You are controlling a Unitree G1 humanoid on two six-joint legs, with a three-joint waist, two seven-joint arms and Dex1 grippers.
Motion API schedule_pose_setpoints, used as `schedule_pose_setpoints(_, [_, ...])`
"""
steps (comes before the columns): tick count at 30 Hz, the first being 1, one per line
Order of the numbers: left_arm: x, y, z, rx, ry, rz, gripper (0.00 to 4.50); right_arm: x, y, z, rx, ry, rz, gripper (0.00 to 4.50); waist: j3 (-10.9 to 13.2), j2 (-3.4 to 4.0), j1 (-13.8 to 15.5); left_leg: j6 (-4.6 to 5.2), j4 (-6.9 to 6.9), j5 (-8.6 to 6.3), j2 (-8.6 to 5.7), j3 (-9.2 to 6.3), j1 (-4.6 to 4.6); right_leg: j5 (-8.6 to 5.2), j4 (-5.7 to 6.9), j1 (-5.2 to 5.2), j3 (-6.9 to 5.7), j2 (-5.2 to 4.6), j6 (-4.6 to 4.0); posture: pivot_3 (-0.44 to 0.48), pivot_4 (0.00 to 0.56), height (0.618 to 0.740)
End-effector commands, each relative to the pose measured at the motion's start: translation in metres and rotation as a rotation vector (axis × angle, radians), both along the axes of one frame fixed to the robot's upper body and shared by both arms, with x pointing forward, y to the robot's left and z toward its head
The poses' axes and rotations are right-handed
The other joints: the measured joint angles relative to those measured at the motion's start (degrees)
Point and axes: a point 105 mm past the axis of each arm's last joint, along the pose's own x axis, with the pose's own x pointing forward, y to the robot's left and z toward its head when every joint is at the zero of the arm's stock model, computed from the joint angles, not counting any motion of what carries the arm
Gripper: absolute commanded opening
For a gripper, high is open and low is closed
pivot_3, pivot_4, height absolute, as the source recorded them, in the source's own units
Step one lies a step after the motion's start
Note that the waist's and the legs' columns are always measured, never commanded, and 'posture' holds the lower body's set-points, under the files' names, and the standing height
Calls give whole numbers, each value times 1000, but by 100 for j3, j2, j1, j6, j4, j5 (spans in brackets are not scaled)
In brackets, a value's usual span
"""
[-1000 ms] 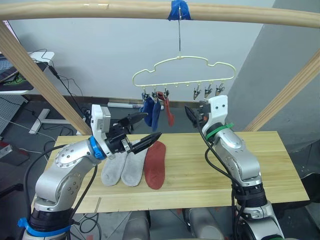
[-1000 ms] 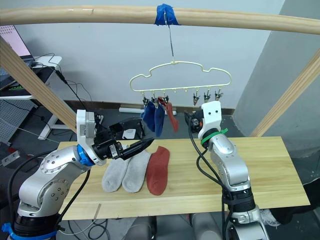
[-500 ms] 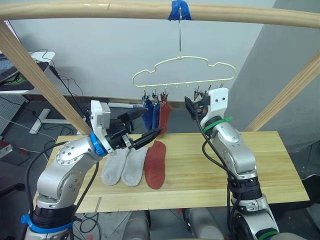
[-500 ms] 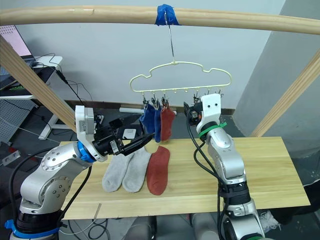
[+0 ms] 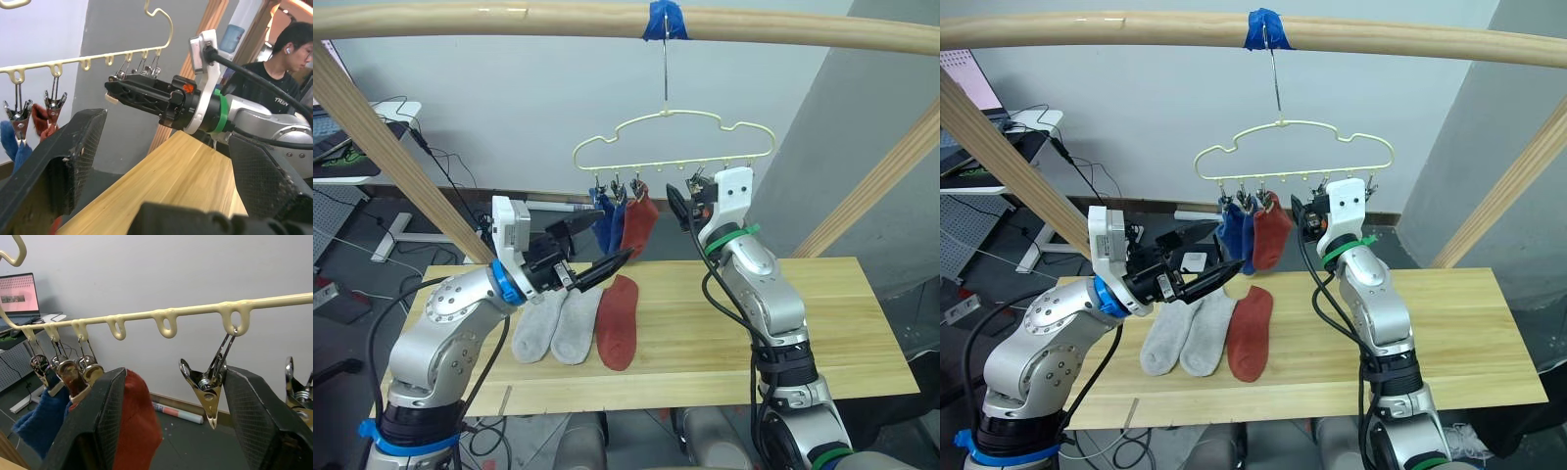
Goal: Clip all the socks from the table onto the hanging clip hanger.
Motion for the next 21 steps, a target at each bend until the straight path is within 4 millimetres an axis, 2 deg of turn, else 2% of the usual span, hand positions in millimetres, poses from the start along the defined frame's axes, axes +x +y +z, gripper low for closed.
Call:
schedule_pose_setpoints(1, [-9,-5,18,-24,-87,-35,4500,0,-2,17,30,-62,-7,3164,0,0,1,0,0,0,0,0,0,0,0,0,0,0,0,-70,182,740])
schedule_pose_setpoints(21, [-9,-5,18,-28,-91,-29,4500,4,0,23,52,-78,-4,3164,0,0,1,0,0,0,0,0,1,1,2,0,0,1,-2,-66,183,740])
